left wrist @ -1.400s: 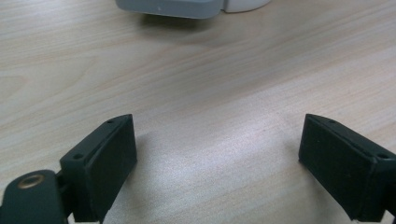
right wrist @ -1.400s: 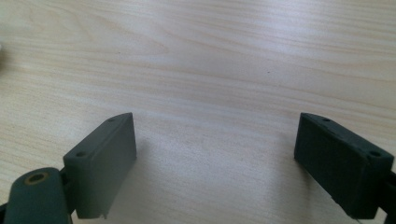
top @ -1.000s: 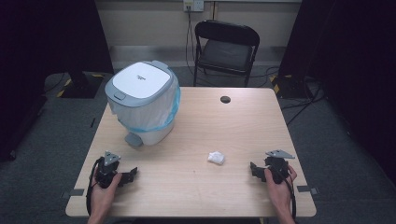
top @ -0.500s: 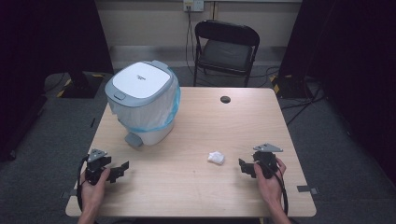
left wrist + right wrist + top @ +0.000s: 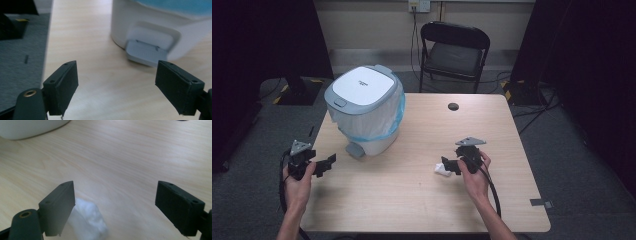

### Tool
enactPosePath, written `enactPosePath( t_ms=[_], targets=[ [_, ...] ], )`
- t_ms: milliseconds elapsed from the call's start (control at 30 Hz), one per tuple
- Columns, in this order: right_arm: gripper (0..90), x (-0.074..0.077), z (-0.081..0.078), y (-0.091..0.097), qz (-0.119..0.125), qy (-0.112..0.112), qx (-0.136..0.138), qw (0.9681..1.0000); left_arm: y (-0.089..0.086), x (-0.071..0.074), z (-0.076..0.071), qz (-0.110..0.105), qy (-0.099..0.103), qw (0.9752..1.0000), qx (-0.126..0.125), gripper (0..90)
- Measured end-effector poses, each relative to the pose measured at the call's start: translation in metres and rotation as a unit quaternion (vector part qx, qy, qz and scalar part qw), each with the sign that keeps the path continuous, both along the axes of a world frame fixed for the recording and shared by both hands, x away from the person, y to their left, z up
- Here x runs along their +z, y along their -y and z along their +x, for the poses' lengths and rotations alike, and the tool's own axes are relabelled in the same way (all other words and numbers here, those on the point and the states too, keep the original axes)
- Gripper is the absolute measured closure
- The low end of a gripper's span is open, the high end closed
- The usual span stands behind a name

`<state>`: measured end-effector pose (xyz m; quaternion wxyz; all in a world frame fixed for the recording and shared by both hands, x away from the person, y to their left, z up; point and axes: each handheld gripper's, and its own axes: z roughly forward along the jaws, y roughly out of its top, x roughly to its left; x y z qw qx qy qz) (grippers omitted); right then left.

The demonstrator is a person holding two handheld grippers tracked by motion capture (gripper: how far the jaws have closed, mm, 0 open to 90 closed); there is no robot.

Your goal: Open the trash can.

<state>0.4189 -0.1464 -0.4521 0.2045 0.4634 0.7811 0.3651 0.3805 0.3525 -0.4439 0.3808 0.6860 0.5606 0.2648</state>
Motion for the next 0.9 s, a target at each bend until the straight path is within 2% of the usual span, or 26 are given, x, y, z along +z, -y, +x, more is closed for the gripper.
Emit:
enactPosePath(
  t_ms=[67, 167, 200, 233, 267, 433, 467, 533, 567, 667, 700, 767, 833, 900],
  targets=[
    [15.2, 0.0, 0.006, -0.008, 0.008, -0.002, 0.0, 1.0, -0.001, 0.004, 0.004, -0.007, 0.007, 0.9999, -0.001, 18.0],
    [15.4, 0.001, 0.014, -0.016, 0.01, -0.003, 0.006, 0.9999, -0.002, 0.008, 0.01, -0.006, 0.013, 0.9999, 0.001, 18.0],
    [15.0, 0.003, 0.021, -0.026, 0.017, 0.004, 0.011, 0.9998, -0.002, 0.012, 0.015, 0.0, 0.013, 0.9999, 0.004, 18.0],
    [15.0, 0.003, 0.021, -0.026, 0.017, 0.004, 0.011, 0.9998, -0.002, 0.012, 0.015, 0.0, 0.013, 0.9999, 0.004, 18.0],
    [14.7, 0.007, 0.027, -0.034, 0.014, 0.01, 0.02, 0.9996, -0.003, 0.015, 0.02, -0.014, 0.02, 0.9997, 0.003, 18.0],
    [14.9, 0.016, 0.04, -0.05, 0.006, 0.021, 0.024, 0.9995, -0.009, 0.022, 0.034, -0.017, 0.022, 0.9996, 0.009, 18.1],
    [14.9, 0.021, 0.048, -0.059, 0.002, 0.026, 0.032, 0.9992, -0.013, 0.026, 0.041, -0.012, 0.024, 0.9996, 0.012, 18.1],
    [14.9, 0.023, 0.051, -0.062, 0.003, 0.025, 0.032, 0.9991, -0.015, 0.029, 0.046, -0.014, 0.03, 0.9994, 0.011, 18.1],
    [14.9, 0.028, 0.064, -0.072, -0.004, 0.028, 0.038, 0.9989, -0.017, 0.031, 0.053, -0.014, 0.03, 0.9993, 0.014, 18.1],
    [15.1, 0.035, 0.078, -0.083, 0.0, 0.038, 0.037, 0.9986, -0.021, 0.034, 0.066, -0.01, 0.028, 0.9994, 0.016, 18.1],
    [15.0, 0.037, 0.083, -0.087, 0.001, 0.039, 0.038, 0.9985, -0.023, 0.034, 0.071, -0.015, 0.028, 0.9994, 0.015, 18.1],
    [15.1, 0.04, 0.092, -0.096, -0.004, 0.045, 0.038, 0.9983, -0.026, 0.036, 0.08, -0.007, 0.027, 0.9994, 0.018, 18.1],
    [14.9, 0.043, 0.1, -0.105, -0.008, 0.047, 0.04, 0.9981, -0.031, 0.036, 0.092, -0.011, 0.027, 0.9993, 0.026, 18.1],
    [14.9, 0.044, 0.106, -0.111, -0.009, 0.052, 0.039, 0.9979, -0.032, 0.036, 0.095, -0.007, 0.024, 0.9993, 0.027, 18.4]
  ],
)
